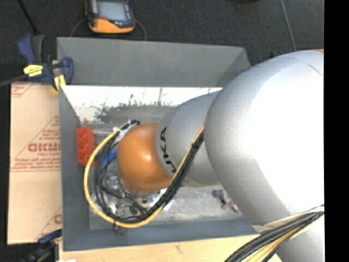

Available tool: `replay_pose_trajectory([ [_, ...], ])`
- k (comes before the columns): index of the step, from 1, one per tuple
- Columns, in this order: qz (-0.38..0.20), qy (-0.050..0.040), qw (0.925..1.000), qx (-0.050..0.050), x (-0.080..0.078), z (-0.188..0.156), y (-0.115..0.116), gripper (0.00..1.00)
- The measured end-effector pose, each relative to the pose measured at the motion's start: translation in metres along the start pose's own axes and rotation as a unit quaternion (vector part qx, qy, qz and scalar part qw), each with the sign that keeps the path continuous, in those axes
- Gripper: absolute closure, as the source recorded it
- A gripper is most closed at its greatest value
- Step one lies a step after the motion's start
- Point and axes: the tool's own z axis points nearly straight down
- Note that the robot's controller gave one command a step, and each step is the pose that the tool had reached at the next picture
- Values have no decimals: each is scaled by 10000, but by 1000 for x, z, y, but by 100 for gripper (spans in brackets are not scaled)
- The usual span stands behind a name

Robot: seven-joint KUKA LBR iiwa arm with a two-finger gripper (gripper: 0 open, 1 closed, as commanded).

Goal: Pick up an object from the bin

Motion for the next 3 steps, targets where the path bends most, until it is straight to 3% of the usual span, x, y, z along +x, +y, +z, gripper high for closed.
replay_pose_trajectory([
  [1, -2857, 62, 9583, 3, -55, -30, -34, 0],
  [2, -2702, 100, 9627, -30, -7, -33, 28, 0],
  [3, -3856, 55, 9226, -9, -51, 0, -25, 0],
])
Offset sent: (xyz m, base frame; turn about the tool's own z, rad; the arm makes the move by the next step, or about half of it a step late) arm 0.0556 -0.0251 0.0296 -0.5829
